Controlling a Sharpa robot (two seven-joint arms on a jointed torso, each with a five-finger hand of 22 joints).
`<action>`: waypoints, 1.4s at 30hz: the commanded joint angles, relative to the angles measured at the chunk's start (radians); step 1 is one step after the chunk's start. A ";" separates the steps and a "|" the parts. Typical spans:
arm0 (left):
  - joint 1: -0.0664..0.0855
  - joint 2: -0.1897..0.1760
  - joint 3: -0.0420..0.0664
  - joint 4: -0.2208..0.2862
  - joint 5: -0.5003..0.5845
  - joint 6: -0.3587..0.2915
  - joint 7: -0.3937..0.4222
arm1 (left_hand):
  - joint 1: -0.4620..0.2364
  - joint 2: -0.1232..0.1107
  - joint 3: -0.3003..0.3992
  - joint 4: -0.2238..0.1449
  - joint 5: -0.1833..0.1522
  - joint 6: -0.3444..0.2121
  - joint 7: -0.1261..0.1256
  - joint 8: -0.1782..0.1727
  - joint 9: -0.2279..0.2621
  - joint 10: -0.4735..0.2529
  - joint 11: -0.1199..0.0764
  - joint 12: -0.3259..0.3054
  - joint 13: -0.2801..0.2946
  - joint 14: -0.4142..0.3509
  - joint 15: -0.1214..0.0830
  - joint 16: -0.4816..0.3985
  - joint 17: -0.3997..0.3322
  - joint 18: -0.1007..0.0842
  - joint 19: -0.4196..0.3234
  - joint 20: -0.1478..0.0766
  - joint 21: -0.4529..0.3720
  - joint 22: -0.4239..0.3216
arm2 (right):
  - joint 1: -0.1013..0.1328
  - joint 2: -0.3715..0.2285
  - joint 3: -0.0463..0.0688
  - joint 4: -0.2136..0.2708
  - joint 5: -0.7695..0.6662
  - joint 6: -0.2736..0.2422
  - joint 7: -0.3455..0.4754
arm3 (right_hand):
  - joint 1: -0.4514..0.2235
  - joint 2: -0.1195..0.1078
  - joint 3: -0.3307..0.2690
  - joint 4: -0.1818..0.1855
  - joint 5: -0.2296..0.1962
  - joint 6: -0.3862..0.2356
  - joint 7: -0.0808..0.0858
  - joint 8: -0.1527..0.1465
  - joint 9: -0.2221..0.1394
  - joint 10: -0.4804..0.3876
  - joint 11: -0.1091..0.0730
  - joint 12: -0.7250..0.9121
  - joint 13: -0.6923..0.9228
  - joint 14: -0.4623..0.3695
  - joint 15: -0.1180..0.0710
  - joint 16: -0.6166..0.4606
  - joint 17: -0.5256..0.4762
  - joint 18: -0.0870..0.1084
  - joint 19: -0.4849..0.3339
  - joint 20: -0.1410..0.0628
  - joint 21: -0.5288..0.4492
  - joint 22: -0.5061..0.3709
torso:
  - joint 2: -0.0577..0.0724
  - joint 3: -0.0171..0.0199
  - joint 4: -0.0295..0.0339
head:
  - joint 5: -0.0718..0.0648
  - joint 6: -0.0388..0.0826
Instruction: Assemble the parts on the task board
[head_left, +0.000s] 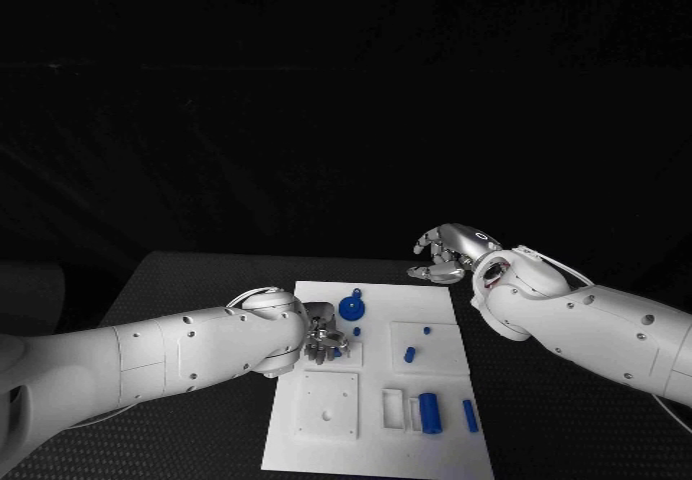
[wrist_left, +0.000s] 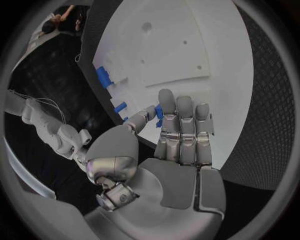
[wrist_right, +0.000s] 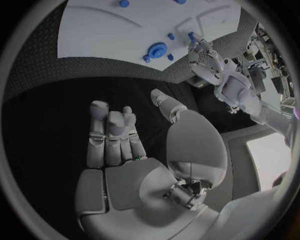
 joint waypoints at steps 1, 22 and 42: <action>-0.008 0.003 -0.005 0.001 0.007 0.041 0.007 | -0.004 -0.008 0.000 0.007 -0.009 0.101 -0.096 0.004 0.002 -0.021 -0.024 0.004 0.002 0.002 -0.002 0.005 -0.001 0.007 0.010 -0.078 0.004 0.016 | 0.000 0.000 0.001 0.001 -0.003 0.012 0.002 | 0.009 0.003 0.000 0.006 -0.005 -0.008 0.015 0.004 -0.001 -0.004 0.000 0.005 -0.002 0.001 -0.004 -0.003 -0.001 0.039 0.000 -0.006 -0.006 0.017 | 0.000 -0.0007 0.0000 | -0.001 -0.002; -0.008 -0.005 -0.005 -0.002 -0.065 0.044 -0.010 | 0.027 0.006 0.017 -0.003 0.007 0.099 -0.097 0.008 0.008 -0.027 -0.024 0.013 0.008 -0.001 -0.002 0.015 -0.004 0.008 0.007 -0.079 0.010 0.017 | 0.000 -0.001 0.001 0.001 -0.003 0.012 0.003 | 0.008 0.003 -0.001 0.009 -0.006 -0.008 0.015 0.004 -0.001 -0.004 0.000 0.006 -0.003 0.001 -0.003 -0.003 -0.002 0.039 0.001 -0.005 -0.007 0.017 | 0.000 -0.0012 0.0002 | -0.001 -0.002; -0.008 -0.011 -0.004 -0.002 -0.071 0.049 -0.012 | 0.028 0.013 0.017 -0.005 0.022 0.102 -0.098 0.012 0.012 -0.025 -0.026 0.019 0.012 0.000 -0.001 0.023 -0.004 0.008 0.008 -0.079 0.015 0.018 | 0.000 0.000 0.001 0.001 -0.003 0.014 0.003 | 0.009 0.003 -0.002 0.010 -0.006 -0.008 0.015 0.004 -0.001 -0.004 0.000 0.007 -0.004 0.002 -0.004 -0.003 -0.002 0.039 0.001 -0.005 -0.007 0.017 | 0.000 -0.0011 0.0007 | -0.001 -0.005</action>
